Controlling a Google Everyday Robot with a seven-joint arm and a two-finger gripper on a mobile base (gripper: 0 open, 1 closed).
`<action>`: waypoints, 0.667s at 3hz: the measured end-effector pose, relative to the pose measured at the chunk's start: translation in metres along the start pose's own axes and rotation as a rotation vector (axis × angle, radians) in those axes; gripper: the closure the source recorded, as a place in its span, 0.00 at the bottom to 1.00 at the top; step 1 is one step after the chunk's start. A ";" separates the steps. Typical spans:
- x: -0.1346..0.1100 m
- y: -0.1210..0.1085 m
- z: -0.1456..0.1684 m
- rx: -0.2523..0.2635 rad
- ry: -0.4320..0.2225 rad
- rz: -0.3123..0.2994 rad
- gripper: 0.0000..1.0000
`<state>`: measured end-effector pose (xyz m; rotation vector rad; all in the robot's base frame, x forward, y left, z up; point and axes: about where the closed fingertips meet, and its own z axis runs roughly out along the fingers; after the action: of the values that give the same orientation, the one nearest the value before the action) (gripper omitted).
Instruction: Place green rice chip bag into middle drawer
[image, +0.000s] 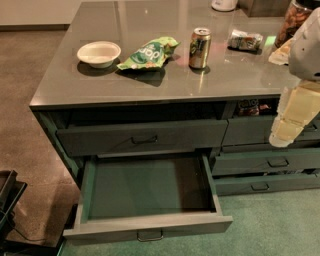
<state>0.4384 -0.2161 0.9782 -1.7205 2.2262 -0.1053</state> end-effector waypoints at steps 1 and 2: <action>0.000 0.000 0.000 0.000 0.000 0.000 0.00; -0.018 -0.013 0.001 0.037 -0.048 -0.078 0.00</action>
Offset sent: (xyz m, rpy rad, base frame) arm 0.0422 0.0354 0.0110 0.0346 -0.1334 0.2041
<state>0.4549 -0.2022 0.9844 -1.7716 2.1104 -0.1214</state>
